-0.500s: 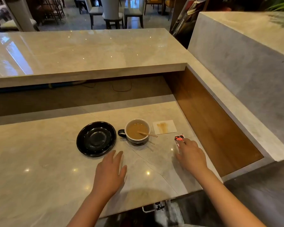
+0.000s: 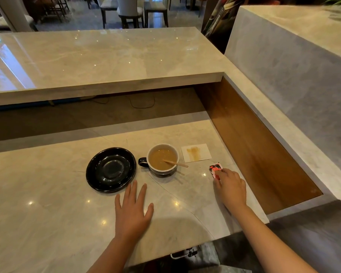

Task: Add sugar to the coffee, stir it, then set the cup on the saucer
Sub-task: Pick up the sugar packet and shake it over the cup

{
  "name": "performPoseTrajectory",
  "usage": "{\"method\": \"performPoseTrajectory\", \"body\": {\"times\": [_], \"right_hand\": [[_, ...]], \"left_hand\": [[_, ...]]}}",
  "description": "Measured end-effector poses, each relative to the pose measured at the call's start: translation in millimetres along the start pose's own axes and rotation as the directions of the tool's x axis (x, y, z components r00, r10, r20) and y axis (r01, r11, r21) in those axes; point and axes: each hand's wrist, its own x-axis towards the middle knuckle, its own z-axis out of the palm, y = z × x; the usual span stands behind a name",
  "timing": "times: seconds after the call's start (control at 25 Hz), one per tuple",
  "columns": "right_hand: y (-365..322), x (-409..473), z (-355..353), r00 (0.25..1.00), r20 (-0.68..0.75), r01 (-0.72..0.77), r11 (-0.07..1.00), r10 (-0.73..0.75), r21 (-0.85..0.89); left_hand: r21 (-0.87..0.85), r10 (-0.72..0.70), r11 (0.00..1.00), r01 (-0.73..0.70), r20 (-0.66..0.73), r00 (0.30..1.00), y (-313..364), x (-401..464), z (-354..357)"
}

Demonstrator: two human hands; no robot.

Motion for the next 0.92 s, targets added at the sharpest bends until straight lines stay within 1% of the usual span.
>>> {"method": "performPoseTrajectory", "body": {"times": [0.12,0.28,0.4,0.48,0.6,0.68,0.76,0.8,0.92], "right_hand": [[3,8,-5,0.994,-0.03,-0.099,0.991,0.102,0.09],[6,15,-7,0.981,0.051,-0.188,0.982,0.186,0.033],[6,19,-8,0.973,0.072,-0.225,0.973,0.22,0.056],[4,22,-7,0.966,0.087,-0.254,0.961,0.245,0.114],[2,24,-2,0.955,0.106,-0.297,0.914,0.278,0.276],[1,22,2,0.961,0.096,-0.278,0.876,0.261,0.394],[-2,19,2,0.962,0.079,-0.263,0.807,0.262,0.529],[-4,19,0,0.958,0.089,-0.271,0.749,0.274,0.605],[-16,18,-11,0.942,0.174,-0.3,0.492,0.286,0.817]], "left_hand": [[0.027,0.003,1.0,-0.003,-0.005,1.0,-1,1,0],[0.051,0.015,0.999,-0.014,-0.019,1.0,-2,1,2],[0.062,0.026,0.998,-0.025,-0.018,0.999,-3,2,3],[0.061,0.03,0.998,-0.028,-0.018,0.999,-3,2,3],[0.05,0.04,0.998,-0.039,-0.029,0.999,-4,2,3],[0.047,0.048,0.998,-0.046,-0.034,0.998,-4,2,3],[0.049,0.051,0.998,-0.049,-0.034,0.998,-4,2,4],[0.053,0.049,0.997,-0.048,-0.032,0.998,-4,2,5],[0.061,0.041,0.997,-0.039,-0.027,0.999,-6,2,7]]}}
